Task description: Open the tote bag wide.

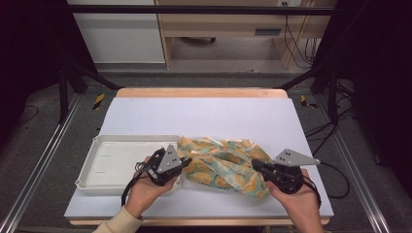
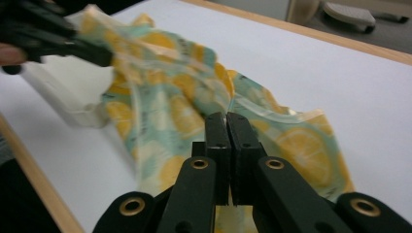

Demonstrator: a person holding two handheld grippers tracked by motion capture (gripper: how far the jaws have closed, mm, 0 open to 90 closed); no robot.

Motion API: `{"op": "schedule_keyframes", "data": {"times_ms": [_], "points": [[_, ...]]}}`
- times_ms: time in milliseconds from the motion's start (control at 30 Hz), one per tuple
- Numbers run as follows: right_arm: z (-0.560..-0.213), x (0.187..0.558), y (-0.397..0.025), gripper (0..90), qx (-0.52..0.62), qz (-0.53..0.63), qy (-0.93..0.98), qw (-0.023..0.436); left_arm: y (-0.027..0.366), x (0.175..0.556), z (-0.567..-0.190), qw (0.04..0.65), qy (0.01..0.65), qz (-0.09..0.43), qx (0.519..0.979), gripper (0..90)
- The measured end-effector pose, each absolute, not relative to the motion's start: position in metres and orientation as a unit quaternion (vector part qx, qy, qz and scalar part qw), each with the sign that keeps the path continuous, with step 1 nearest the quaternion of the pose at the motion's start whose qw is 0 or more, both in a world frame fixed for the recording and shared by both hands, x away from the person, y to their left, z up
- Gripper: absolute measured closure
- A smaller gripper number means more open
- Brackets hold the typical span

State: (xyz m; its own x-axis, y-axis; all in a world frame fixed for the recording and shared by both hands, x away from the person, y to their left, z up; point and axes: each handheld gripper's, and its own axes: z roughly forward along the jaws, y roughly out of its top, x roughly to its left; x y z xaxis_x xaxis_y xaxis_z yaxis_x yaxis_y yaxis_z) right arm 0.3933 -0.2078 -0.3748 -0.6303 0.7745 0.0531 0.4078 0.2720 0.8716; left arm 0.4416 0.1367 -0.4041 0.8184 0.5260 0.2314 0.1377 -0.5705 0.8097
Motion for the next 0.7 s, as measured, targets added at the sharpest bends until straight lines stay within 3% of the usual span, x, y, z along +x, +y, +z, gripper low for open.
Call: {"op": "schedule_keyframes", "data": {"times_ms": [267, 700], "points": [[-0.396, 0.372, -0.194, 89.3, 0.335, 0.488, 0.788, 0.172, 0.135, 0.467, -0.407, 0.428, 0.212, 0.239, 0.845, 89.4], [-0.439, 0.363, -0.182, 90.0, 0.314, 0.428, 0.835, 0.145, 0.151, 0.465, -0.405, 0.457, 0.232, 0.248, 0.822, 89.2]]}}
